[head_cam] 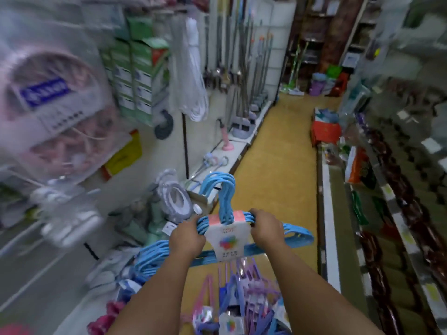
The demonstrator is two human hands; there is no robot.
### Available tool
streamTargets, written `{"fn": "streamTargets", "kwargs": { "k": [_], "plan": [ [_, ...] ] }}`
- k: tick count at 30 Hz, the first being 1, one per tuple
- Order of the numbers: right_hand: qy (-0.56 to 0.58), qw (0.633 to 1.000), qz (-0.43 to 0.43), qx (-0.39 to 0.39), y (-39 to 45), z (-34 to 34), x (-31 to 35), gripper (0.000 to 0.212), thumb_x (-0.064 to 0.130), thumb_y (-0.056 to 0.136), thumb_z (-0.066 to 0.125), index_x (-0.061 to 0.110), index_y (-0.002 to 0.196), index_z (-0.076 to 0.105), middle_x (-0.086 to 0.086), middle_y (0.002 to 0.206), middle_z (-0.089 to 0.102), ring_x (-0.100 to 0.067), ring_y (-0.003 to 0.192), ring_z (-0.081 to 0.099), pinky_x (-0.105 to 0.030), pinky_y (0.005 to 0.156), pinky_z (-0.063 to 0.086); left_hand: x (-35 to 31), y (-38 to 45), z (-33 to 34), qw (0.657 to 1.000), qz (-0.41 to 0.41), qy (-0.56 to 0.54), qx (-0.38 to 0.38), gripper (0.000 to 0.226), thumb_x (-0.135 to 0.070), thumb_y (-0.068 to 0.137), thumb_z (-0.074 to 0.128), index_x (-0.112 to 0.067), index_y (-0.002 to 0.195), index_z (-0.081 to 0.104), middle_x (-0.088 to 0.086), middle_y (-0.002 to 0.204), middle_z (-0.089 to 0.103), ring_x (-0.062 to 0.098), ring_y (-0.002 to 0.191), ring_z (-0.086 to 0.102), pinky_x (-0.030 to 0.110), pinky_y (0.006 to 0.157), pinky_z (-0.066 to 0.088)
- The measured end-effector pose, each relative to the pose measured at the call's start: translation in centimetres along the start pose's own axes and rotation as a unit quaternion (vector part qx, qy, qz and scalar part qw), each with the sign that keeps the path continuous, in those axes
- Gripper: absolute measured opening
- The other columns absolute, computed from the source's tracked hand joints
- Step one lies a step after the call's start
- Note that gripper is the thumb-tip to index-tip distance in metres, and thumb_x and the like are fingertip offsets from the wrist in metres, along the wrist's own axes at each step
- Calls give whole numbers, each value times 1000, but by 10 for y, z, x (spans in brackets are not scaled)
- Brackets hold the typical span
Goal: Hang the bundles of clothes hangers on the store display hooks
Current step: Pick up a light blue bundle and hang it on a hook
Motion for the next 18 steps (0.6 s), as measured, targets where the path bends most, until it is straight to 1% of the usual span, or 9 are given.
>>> {"fn": "streamTargets", "kwargs": {
  "k": [2, 4, 6, 8, 11, 12, 15, 16, 18],
  "plan": [
    [-11, 999, -47, 11, -2, 0, 24, 31, 10, 87, 47, 24, 112, 58, -6, 111, 67, -30, 104, 60, -33, 77, 44, 13, -6, -22, 999, -26, -12, -28, 42, -16, 79, 54, -32, 118, 57, 4, 110, 67, 30, 102, 61, 34, 77, 48],
    [-8, 996, -87, 21, -7, 4, 48, 34, 13, 91, 44, 23, 122, 53, -8, 118, 64, -30, 109, 59, -33, 80, 44, 30, -16, -42, 996, -57, -22, -59, 38, -15, 80, 54, -30, 114, 60, 4, 110, 68, 29, 103, 61, 34, 80, 49],
    [-4, 992, -124, 18, -15, 7, 72, 28, 17, 93, 43, 19, 119, 52, -9, 117, 64, -30, 108, 59, -34, 81, 45, 45, -30, -60, 992, -85, -30, -89, 35, -16, 80, 56, -30, 112, 61, 1, 110, 69, 27, 103, 62, 34, 80, 50],
    [0, 987, -160, 13, -26, 9, 98, 25, 16, 92, 44, 18, 115, 52, -8, 112, 65, -31, 104, 61, -36, 80, 47, 62, -49, -76, 985, -123, -32, -114, 30, -18, 82, 57, -31, 108, 60, -1, 106, 69, 25, 99, 63, 33, 76, 50],
    [-5, 975, -221, 21, -42, 17, 134, 41, 15, 89, 47, 25, 129, 46, -4, 115, 64, -27, 105, 61, -36, 83, 50, 85, -79, -99, 973, -176, -25, -148, 23, -18, 84, 55, -31, 103, 59, -1, 102, 67, 24, 91, 63, 35, 72, 52],
    [-7, 970, -241, 24, -51, 17, 145, 41, 15, 90, 47, 24, 130, 45, -4, 117, 63, -27, 106, 61, -36, 85, 49, 93, -91, -107, 968, -191, -25, -162, 22, -19, 85, 54, -30, 103, 60, 0, 102, 66, 23, 91, 63, 35, 72, 52],
    [4, 952, -303, 39, -78, 26, 172, 34, 15, 94, 42, 19, 127, 47, -6, 123, 60, -27, 111, 58, -36, 87, 46, 113, -133, -126, 950, -237, -11, -202, 23, -17, 86, 53, -27, 106, 59, 2, 106, 66, 23, 95, 62, 35, 75, 50],
    [3, 947, -319, 43, -86, 30, 179, 29, 15, 94, 42, 19, 122, 49, -5, 123, 60, -25, 111, 58, -36, 87, 46, 118, -145, -131, 944, -252, -7, -213, 25, -16, 88, 50, -27, 109, 58, 2, 108, 66, 24, 98, 62, 34, 77, 49],
    [0, 934, -354, 57, -109, 38, 200, 15, 19, 94, 43, 20, 109, 49, -3, 116, 63, -23, 103, 60, -35, 84, 49, 133, -180, -140, 928, -293, -5, -231, 26, -17, 91, 47, -28, 112, 57, 2, 111, 66, 24, 100, 62, 34, 79, 47]
  ]
}}
Point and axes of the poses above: each hand's wrist, its own y-axis towards the middle knuckle, its own z-axis out of the palm, x = y × z, the point moved 7 cm from there along y, towards the middle knuckle
